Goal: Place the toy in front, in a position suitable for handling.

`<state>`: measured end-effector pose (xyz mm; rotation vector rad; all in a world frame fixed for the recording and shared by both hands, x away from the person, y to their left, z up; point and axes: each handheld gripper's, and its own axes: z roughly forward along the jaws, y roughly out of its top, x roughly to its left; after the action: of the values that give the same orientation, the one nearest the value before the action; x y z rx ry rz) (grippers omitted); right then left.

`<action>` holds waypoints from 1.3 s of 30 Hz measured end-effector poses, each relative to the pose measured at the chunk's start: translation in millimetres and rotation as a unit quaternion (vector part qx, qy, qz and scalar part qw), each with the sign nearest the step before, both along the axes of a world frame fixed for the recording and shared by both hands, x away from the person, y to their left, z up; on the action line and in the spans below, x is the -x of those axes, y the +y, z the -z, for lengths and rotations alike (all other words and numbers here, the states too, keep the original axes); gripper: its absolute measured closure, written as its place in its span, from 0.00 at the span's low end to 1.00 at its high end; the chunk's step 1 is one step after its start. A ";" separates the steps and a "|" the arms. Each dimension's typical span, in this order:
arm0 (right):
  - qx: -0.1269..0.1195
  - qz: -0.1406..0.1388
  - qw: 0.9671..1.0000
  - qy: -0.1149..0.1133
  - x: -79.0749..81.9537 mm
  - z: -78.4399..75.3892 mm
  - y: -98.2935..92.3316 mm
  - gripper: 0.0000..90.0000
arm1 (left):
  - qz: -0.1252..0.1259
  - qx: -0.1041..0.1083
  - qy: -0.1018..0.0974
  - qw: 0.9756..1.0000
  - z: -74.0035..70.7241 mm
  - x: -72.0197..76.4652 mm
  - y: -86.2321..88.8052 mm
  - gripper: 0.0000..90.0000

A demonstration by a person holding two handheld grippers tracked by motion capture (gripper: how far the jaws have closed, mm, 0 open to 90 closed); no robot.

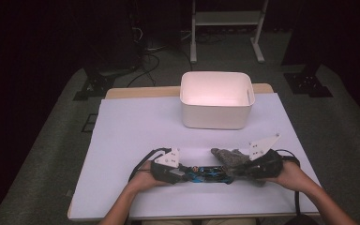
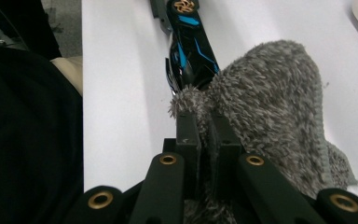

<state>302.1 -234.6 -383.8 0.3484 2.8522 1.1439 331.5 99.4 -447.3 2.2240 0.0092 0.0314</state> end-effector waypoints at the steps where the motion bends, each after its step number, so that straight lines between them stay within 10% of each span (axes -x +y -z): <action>1: -0.001 -0.002 1.000 0.001 -0.1 -0.9 3.3 0.93 | 0.000 0.001 0.000 1.000 0.1 -0.1 0.0 0.78; 9: 0.006 -0.035 0.999 -0.007 -9.1 -2.9 34.4 0.93 | 0.001 0.000 -0.002 1.000 0.0 0.7 -0.2 0.78; 20: 0.006 -0.008 1.000 -0.004 -4.1 -4.6 10.9 0.93 | -0.003 0.003 -0.002 1.000 0.5 0.2 -0.7 0.77; 39: 0.014 -0.069 0.997 0.007 -29.8 -4.4 111.8 0.93 | 0.000 0.002 -0.008 1.000 0.1 0.9 -2.0 0.77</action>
<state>331.8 -122.8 -379.4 0.1600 2.9409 1.1247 330.6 97.4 -447.4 2.2202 0.0013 0.0494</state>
